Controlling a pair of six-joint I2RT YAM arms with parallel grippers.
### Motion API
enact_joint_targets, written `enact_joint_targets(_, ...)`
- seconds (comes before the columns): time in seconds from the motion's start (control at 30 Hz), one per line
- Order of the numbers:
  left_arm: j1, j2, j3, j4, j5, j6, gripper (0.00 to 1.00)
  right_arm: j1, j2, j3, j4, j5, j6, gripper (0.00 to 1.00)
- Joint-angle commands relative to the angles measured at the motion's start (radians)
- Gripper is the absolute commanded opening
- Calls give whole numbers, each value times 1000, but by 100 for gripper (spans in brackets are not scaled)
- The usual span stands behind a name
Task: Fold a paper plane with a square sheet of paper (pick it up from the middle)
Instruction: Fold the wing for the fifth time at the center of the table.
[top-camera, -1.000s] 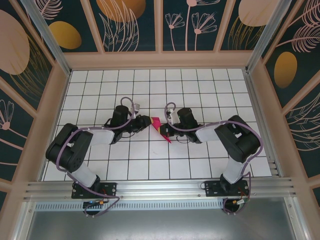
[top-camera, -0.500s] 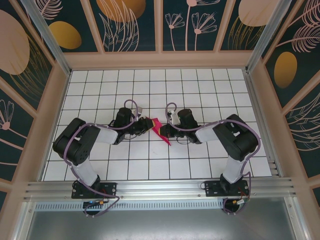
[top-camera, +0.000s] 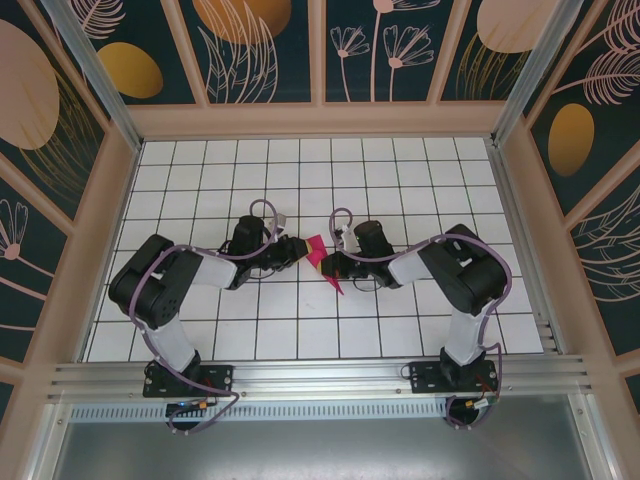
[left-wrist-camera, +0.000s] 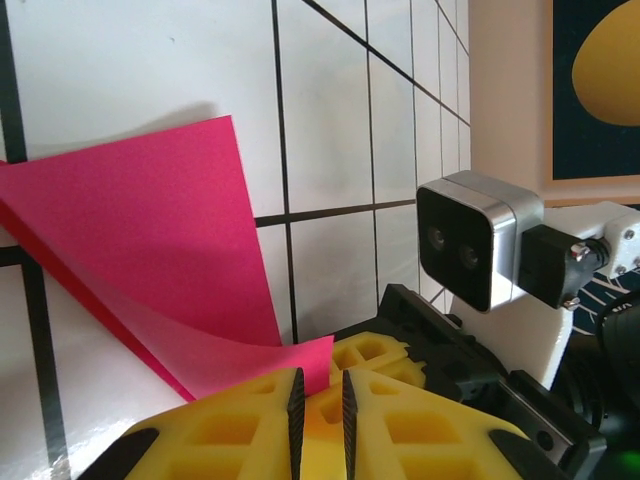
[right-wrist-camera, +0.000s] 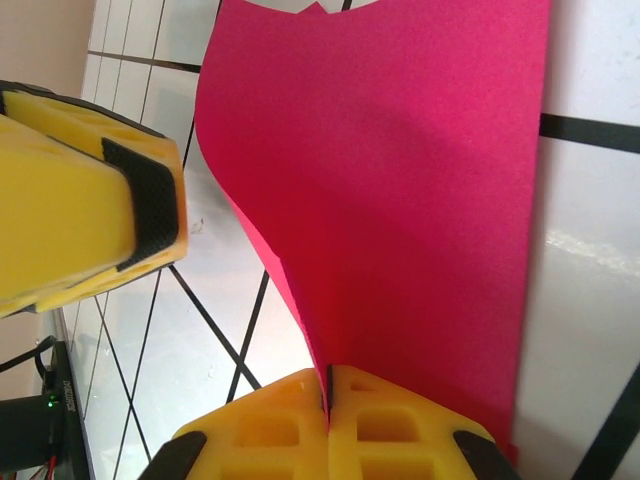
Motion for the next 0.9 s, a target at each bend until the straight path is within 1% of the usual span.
enact_joint_targets(0.0,-10,26,19,33,31,-8,22,-5,31,11,-14,-17,13,2)
enact_joint_targets(0.33,-17,74,34,35,42,-5,20,-6,48,25,-38,-16,18,0)
enact_joint_targets(0.57,-17,106,48,-5,10,12,18,-8,52,35,-62,-16,18,0)
enact_joint_targets(0.87,-17,127,54,-70,-57,23,15,-8,43,60,-128,-13,2,8)
